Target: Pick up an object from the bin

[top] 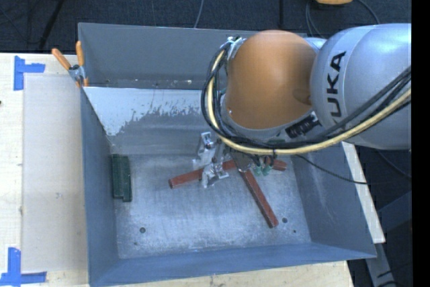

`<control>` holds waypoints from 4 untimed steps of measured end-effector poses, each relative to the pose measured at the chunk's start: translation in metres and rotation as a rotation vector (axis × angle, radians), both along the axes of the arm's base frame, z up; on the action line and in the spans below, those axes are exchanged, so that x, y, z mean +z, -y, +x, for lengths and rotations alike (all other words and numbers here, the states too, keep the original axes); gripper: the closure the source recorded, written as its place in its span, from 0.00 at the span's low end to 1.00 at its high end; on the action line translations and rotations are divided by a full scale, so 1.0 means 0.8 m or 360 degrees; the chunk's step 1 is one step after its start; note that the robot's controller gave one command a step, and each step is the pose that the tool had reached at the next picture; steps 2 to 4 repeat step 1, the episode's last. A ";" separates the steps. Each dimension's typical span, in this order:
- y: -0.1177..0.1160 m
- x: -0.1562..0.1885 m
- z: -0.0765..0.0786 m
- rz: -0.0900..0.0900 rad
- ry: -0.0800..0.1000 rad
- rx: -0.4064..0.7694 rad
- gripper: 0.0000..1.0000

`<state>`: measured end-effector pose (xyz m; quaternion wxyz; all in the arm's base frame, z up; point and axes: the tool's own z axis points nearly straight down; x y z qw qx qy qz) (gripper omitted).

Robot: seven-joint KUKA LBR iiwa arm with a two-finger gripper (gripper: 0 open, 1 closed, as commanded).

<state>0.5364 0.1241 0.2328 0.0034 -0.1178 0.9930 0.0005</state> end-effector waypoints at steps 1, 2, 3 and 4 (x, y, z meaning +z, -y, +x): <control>0.000 -0.002 -0.001 -0.0001 -0.0006 -0.0001 1.00; 0.000 -0.002 -0.001 -0.0001 -0.0006 -0.0001 1.00; 0.000 -0.002 -0.001 -0.0001 -0.0006 -0.0001 1.00; 0.000 -0.002 -0.001 -0.0001 -0.0006 -0.0001 1.00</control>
Offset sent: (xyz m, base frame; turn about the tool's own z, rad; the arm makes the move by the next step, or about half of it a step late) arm 0.0122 0.0026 -0.0272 -0.1266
